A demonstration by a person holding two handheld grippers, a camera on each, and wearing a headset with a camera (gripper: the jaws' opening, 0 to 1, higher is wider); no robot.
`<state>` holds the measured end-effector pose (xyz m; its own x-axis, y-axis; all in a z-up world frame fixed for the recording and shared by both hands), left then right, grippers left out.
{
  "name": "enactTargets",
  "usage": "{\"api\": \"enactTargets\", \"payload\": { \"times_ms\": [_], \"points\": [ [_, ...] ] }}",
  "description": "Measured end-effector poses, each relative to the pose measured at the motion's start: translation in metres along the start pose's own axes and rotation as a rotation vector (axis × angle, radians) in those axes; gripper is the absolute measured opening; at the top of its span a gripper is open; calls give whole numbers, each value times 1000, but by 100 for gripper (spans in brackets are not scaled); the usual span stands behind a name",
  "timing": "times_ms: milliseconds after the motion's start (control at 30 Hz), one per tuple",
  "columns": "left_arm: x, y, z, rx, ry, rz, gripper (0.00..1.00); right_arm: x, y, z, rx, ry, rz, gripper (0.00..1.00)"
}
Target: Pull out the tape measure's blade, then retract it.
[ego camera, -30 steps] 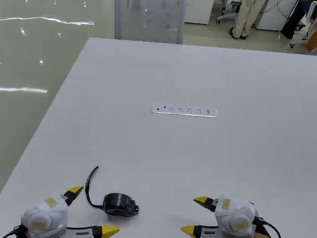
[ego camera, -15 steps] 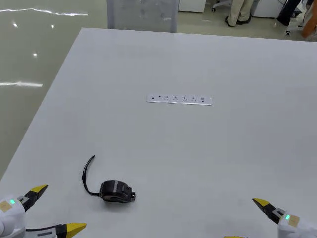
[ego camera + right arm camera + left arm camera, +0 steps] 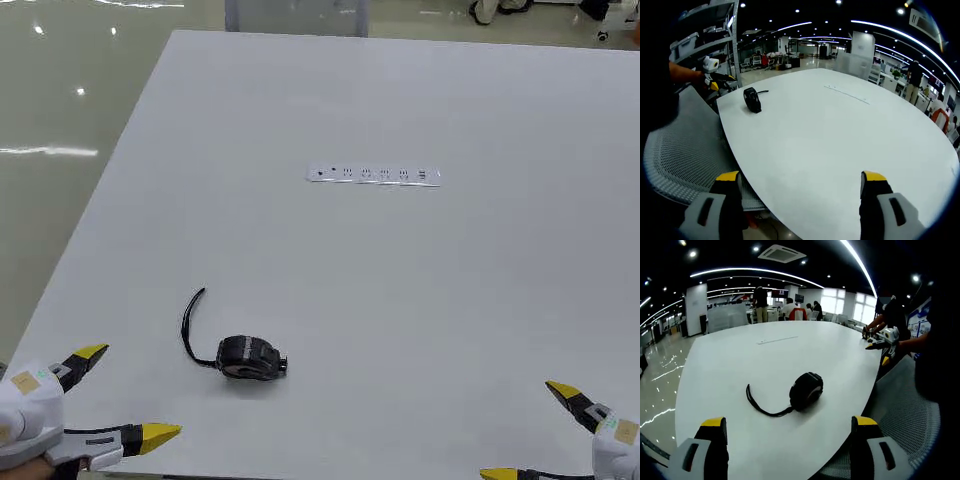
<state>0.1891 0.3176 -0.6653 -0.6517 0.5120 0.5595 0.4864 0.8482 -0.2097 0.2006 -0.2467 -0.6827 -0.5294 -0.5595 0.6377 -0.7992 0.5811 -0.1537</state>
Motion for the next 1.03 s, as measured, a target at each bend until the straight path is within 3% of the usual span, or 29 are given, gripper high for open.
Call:
{"api": "enactTargets", "payload": {
  "times_ms": [1033],
  "points": [
    [-6, -2, -6, -8, -13, 11, 100, 9, 0, 5, -10, 14, 23, 99]
  ]
}}
Point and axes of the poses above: the centre of the closed fingertips' face, and the gripper's own axes: x roughly backward along the fingers, y roughly to its left, z roughly out of its underside, the point moved 9 cm from there along x, roughly backward along the fingers, and after that the axes turned 9 degrees about x, right-handed, at the moved point
